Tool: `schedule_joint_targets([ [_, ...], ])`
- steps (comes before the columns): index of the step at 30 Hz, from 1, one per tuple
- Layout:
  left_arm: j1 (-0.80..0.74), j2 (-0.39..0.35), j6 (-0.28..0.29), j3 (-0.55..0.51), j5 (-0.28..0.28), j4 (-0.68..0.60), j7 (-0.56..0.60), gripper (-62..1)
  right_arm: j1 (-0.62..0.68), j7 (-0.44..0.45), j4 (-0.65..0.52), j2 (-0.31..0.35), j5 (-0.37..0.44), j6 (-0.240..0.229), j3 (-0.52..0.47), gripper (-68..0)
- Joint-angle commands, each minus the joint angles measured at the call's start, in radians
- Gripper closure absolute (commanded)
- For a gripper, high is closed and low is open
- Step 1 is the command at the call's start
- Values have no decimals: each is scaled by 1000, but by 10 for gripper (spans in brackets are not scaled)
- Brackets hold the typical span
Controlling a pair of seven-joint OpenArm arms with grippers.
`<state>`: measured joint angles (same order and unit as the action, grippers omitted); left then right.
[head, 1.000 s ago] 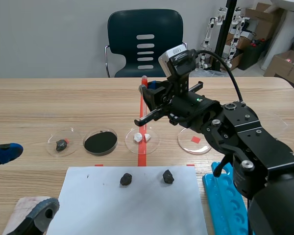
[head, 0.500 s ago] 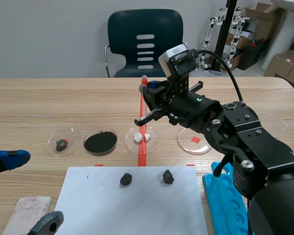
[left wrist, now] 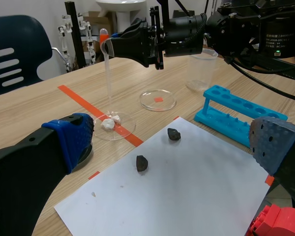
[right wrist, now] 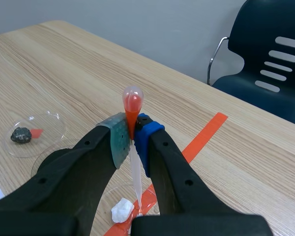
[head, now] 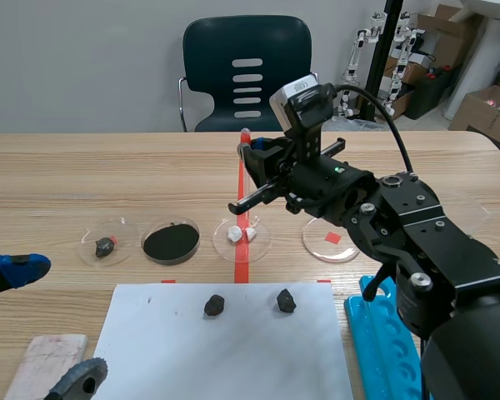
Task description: Squeeze the dropper onto the mineral
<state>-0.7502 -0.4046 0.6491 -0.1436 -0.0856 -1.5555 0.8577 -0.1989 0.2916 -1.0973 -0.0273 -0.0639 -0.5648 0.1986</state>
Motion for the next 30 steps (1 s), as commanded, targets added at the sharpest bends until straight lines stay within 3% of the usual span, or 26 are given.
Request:
schedule_joint_targets([
  [1,0,2,0,-4,14,-22,18,-623,-14,22,-5,-1,11,-1,6,-6],
  [21,0,2,0,-4,14,-22,18,-623,-11,21,-5,-1,48,-5,6,-6],
  [30,0,2,0,-4,14,-22,18,-623,-11,18,-5,-1,-9,-5,6,-6],
])
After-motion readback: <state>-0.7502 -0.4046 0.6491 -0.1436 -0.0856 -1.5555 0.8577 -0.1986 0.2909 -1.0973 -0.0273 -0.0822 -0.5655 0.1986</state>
